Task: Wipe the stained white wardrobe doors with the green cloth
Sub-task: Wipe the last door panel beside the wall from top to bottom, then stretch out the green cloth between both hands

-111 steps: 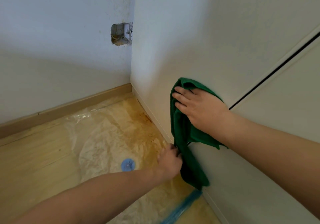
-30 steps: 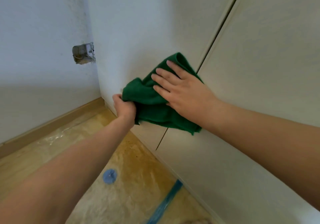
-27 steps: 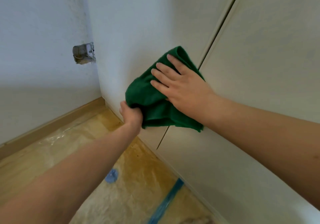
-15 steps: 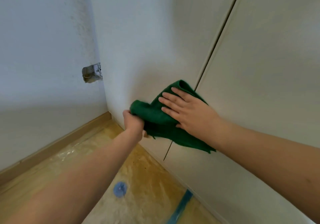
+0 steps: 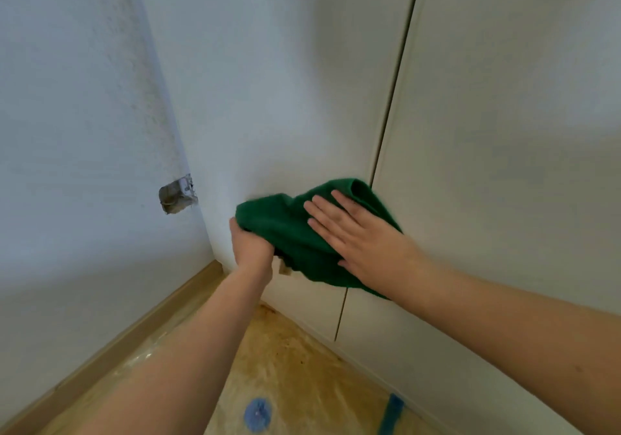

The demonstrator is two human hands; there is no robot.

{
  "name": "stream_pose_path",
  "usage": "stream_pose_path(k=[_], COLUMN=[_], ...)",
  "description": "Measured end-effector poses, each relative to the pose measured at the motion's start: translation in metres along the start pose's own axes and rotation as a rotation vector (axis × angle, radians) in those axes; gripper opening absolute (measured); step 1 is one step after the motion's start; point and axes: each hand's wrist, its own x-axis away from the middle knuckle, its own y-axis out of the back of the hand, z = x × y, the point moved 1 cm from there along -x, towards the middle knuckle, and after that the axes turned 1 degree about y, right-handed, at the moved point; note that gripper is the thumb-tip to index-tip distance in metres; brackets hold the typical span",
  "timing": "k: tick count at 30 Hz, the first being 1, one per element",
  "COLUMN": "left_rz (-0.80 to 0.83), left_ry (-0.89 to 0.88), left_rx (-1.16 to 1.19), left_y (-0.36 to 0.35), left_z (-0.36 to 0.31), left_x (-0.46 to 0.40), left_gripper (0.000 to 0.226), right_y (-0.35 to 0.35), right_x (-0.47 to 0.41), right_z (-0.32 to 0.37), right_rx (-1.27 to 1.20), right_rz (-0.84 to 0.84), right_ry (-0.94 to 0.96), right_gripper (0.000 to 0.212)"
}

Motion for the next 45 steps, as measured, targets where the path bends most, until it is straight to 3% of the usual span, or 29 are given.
stream_pose_path(k=[6,9,15,18,21,28,32,36,39,42,45], left_rz=[-0.093,-0.051,0.079,-0.005,-0.156,-0.108,-0.025,0.236,0.413,0.432,0.349], left_ry=[-0.390,-0.431,-0.188,-0.206,-0.194,0.057,0.184,0.378,0.442,0.396,0.304], left_rx=[-0.289,-0.362,-0.281,-0.113,-0.015,-0.034,-0.308,-0.413,-0.618,-0.766,-0.794], left_y=[-0.003,-0.010,-0.005,0.012,0.035,0.046,0.037,0.033,0.043,0.055,0.064], left_z=[-0.015,0.015,0.053,0.027,0.012,0.044,0.083,0.107,0.100,0.075,0.022], left_x=[0.004,0.020,0.020,0.004,-0.026,-0.060,-0.058,-0.048,-0.045,-0.042,-0.032], left_gripper=[0.025,0.029,0.028,0.015,0.018,0.025,0.030,0.045,0.036,0.033,0.033], right_y=[0.006,0.020,0.021,0.004,-0.017,-0.050,-0.063,-0.063,-0.052,-0.023,0.016], right_x=[-0.004,-0.030,-0.042,-0.038,-0.039,-0.050,-0.046,-0.036,-0.029,-0.035,-0.045], right_z=[-0.013,-0.041,-0.028,0.006,0.050,0.108,0.136,0.165,0.176,0.154,0.100], right_rx=[-0.086,-0.085,-0.021,-0.013,-0.012,-0.054,-0.056,-0.259,-0.425,-0.731,-0.971], right_rz=[0.029,-0.055,-0.083,-0.046,0.029,0.062,0.088,0.250,0.446,0.645,0.729], right_ry=[0.048,-0.066,-0.174,-0.121,-0.012,0.131,0.271,0.411,0.452,0.336,0.185], right_gripper=[0.066,0.065,0.070,0.067,0.065,0.066,0.068,0.053,0.040,0.025,0.023])
